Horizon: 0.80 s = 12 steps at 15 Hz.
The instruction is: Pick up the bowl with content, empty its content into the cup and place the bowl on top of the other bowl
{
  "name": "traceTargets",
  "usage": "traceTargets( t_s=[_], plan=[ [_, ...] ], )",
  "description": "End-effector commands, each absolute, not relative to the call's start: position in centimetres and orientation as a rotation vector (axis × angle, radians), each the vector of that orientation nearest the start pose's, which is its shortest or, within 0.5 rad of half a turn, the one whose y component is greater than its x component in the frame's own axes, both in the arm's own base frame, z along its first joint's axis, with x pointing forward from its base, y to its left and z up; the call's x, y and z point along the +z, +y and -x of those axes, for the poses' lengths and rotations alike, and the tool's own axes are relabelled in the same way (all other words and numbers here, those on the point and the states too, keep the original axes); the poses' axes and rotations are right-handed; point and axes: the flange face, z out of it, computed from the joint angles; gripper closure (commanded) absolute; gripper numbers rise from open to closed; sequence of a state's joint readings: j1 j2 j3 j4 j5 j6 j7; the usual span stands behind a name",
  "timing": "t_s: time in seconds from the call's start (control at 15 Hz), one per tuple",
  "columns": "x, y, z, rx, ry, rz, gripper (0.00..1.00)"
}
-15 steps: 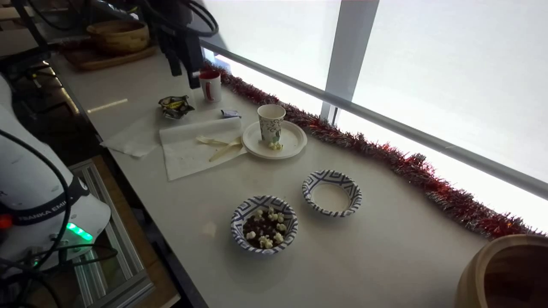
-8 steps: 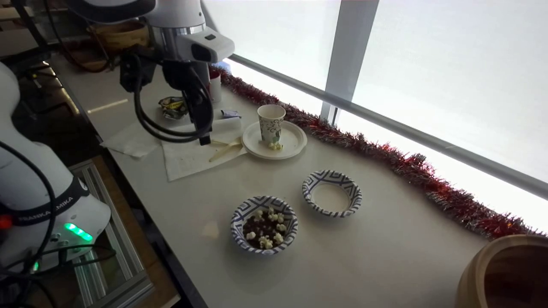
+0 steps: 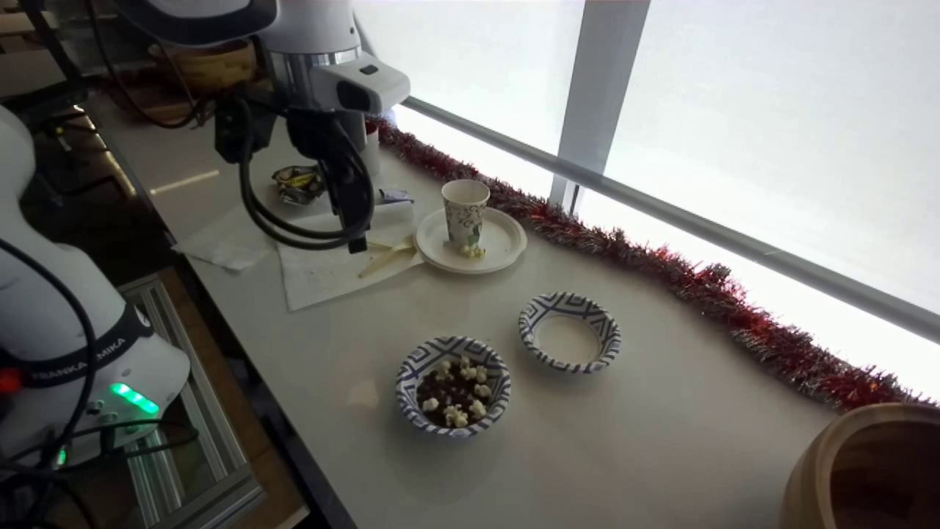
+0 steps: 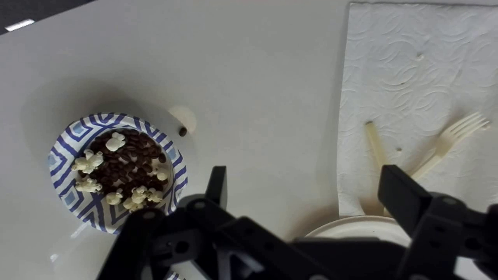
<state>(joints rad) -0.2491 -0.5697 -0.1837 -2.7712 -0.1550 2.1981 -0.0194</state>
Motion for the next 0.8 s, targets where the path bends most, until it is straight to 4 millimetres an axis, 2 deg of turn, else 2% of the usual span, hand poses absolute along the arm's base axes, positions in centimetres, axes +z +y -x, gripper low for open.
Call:
traceTargets(
  t_s=[0.0,0.33,0.73],
  plan=[
    [36.0,-15.0,-33.1,0.012,0.51,3.198,0.0],
    [31.4,-16.7,-36.2,-0.119,0.591,3.332,0.0],
    [26.3,-18.8,-37.8,-0.031,0.752,3.417,0.0]
  ],
)
